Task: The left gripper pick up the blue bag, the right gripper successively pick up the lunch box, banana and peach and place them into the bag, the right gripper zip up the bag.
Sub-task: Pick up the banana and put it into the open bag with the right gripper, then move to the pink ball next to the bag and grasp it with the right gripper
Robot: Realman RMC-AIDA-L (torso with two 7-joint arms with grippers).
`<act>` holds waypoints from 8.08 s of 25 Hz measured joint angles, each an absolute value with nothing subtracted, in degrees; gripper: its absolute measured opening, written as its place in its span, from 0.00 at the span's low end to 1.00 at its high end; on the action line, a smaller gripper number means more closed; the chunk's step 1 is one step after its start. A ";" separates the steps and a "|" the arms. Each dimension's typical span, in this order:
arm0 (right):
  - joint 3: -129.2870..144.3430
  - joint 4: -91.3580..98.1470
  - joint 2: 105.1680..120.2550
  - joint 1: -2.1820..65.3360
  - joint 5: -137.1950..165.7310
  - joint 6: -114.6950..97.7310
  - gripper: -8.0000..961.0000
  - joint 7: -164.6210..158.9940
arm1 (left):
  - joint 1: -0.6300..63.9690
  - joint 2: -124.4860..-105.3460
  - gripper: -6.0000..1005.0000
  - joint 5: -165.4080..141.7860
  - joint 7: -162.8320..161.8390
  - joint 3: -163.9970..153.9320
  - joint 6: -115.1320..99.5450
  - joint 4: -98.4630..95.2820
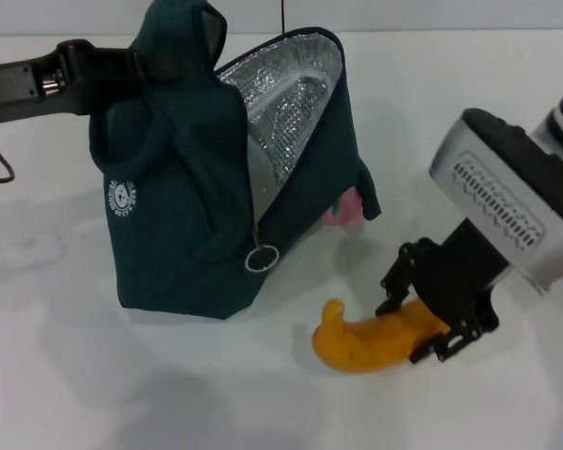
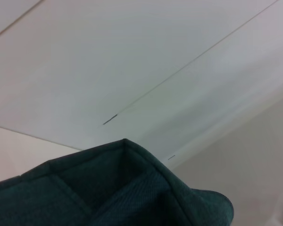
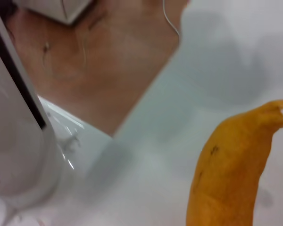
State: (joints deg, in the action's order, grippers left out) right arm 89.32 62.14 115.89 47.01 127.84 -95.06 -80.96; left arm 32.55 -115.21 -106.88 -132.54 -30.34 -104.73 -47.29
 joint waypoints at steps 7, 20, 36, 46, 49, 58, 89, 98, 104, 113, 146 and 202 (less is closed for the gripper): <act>83.68 65.63 115.83 45.55 123.15 -101.19 0.53 -84.09 | 32.32 -115.26 0.05 -107.17 -131.98 -30.41 -104.60 -46.55; 56.04 59.73 115.08 46.45 102.43 -108.20 0.53 -102.62 | 31.58 -115.02 0.05 -107.52 -130.31 -30.41 -104.72 -44.97; 52.79 30.30 116.07 46.95 79.12 -91.71 0.53 -90.28 | 30.69 -114.74 0.05 -108.33 -126.86 -31.12 -104.65 -42.24; 68.04 29.08 116.19 47.81 68.19 -75.98 0.53 -78.49 | 30.68 -114.62 0.05 -108.38 -126.54 -31.02 -104.58 -42.14; 73.82 29.05 116.19 47.88 63.84 -72.15 0.53 -75.22 | 30.74 -114.61 0.05 -108.29 -126.53 -31.02 -104.53 -42.16; 84.97 28.99 116.19 47.99 53.41 -66.35 0.53 -68.65 | 30.76 -114.60 0.05 -108.13 -126.48 -31.04 -104.49 -42.08; 90.97 30.13 115.79 45.46 51.49 -62.83 0.84 -66.68 | 30.90 -114.60 0.05 -108.01 -126.39 -30.57 -103.70 -42.10; 88.89 46.31 114.73 32.45 53.81 -59.25 0.92 -68.73 | 29.10 -114.57 0.05 -106.84 -126.40 -30.25 -103.10 -42.08; 81.96 48.82 114.16 26.07 64.77 -57.19 0.91 -77.83 | 28.74 -114.49 0.05 -106.67 -126.02 -30.02 -102.15 -39.98; 79.09 41.06 114.85 25.25 72.55 -57.06 0.90 -79.54 | 28.64 -113.93 0.05 -105.75 -124.42 -26.44 -101.89 -36.28; 87.59 25.43 116.19 39.39 72.36 -52.61 0.86 -76.69 | 26.99 -113.82 0.05 -99.17 -122.52 -25.74 -98.40 -33.81; 99.86 25.94 116.19 42.71 64.24 -43.74 0.25 -78.18 | 26.91 -113.90 0.05 -98.14 -120.68 -25.75 -96.94 -32.39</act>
State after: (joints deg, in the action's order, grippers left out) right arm 99.86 25.94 116.19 42.71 64.24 -43.74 -78.18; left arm 26.91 -113.90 -98.14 -120.68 -25.75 -96.94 -32.39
